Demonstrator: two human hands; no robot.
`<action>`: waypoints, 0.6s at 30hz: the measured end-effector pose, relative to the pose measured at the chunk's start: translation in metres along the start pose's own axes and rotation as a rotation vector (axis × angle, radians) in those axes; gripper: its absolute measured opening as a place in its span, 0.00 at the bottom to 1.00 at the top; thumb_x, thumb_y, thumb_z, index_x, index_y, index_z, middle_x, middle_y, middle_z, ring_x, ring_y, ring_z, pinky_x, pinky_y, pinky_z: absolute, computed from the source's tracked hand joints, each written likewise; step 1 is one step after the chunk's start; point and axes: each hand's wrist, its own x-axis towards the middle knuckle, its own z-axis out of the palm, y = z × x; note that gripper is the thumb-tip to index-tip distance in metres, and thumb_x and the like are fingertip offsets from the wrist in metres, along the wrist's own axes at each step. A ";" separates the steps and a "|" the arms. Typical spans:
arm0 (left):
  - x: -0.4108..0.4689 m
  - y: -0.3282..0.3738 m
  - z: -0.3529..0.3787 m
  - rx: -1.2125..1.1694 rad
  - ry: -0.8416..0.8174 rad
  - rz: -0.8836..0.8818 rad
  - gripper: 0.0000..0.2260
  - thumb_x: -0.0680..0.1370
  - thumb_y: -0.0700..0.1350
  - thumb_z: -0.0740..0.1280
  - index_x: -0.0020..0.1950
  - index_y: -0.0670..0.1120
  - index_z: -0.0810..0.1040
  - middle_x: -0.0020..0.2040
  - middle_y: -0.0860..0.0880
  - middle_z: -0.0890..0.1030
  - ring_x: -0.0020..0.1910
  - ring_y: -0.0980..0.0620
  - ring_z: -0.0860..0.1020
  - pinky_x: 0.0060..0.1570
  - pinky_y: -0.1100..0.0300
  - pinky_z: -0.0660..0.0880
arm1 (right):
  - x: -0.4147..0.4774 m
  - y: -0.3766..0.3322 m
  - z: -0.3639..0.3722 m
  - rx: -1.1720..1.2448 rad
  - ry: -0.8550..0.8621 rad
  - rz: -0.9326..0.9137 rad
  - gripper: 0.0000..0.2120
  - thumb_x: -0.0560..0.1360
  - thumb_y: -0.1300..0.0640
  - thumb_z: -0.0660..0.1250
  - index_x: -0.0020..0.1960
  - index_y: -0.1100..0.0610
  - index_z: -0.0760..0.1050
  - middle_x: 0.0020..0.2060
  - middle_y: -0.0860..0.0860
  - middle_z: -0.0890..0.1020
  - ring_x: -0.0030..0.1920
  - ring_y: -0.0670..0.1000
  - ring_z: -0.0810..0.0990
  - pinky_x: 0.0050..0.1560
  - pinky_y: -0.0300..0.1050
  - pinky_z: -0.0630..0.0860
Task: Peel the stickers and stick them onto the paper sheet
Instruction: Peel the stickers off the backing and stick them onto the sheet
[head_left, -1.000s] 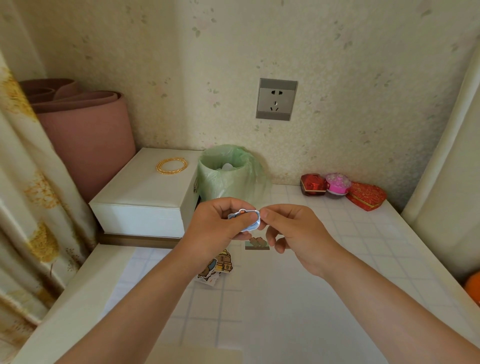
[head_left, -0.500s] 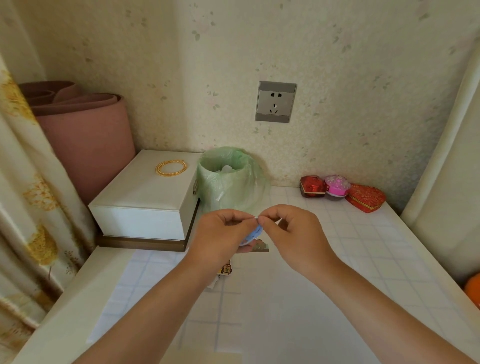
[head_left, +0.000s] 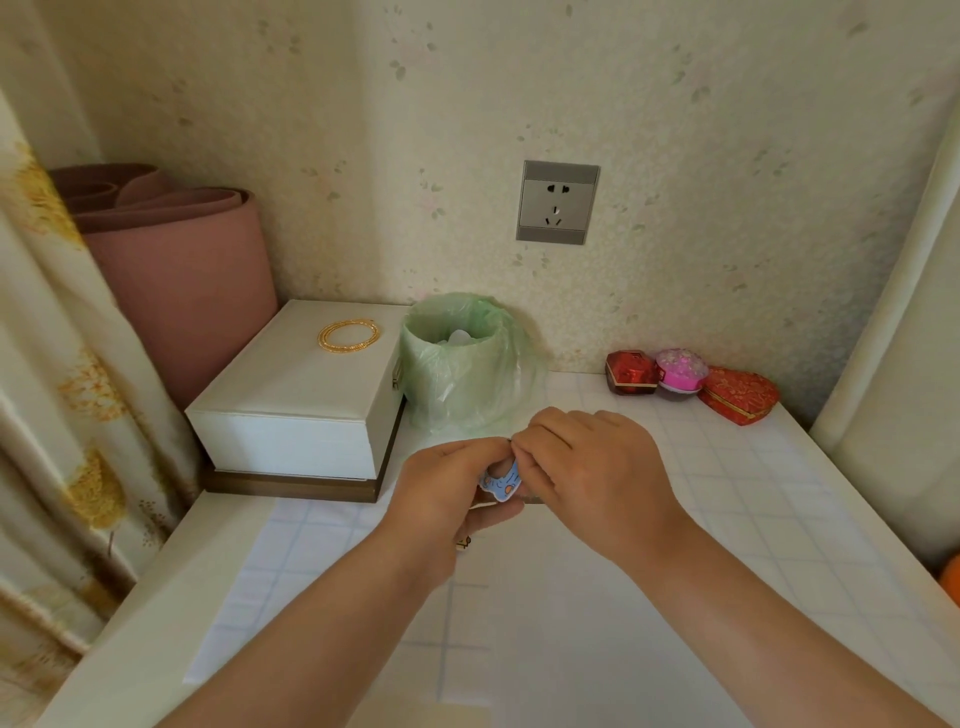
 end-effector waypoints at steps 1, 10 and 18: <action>0.001 0.000 -0.001 -0.004 0.008 0.003 0.07 0.76 0.40 0.70 0.50 0.38 0.84 0.46 0.38 0.85 0.47 0.43 0.85 0.41 0.57 0.82 | -0.001 0.000 0.000 0.027 -0.005 -0.011 0.08 0.78 0.56 0.65 0.41 0.55 0.80 0.36 0.49 0.79 0.29 0.51 0.72 0.28 0.46 0.68; 0.001 0.003 -0.006 0.056 0.017 0.079 0.07 0.77 0.45 0.71 0.50 0.44 0.86 0.46 0.43 0.86 0.45 0.47 0.86 0.42 0.55 0.82 | -0.007 0.000 0.002 0.138 -0.081 0.065 0.13 0.79 0.52 0.63 0.56 0.54 0.84 0.47 0.46 0.83 0.32 0.48 0.77 0.29 0.43 0.71; 0.003 0.005 -0.006 0.401 0.046 0.332 0.03 0.77 0.43 0.72 0.47 0.46 0.86 0.40 0.48 0.86 0.36 0.50 0.85 0.40 0.53 0.84 | 0.008 0.002 -0.015 1.031 -0.296 0.979 0.06 0.75 0.57 0.73 0.41 0.49 0.85 0.32 0.47 0.84 0.29 0.45 0.77 0.35 0.41 0.76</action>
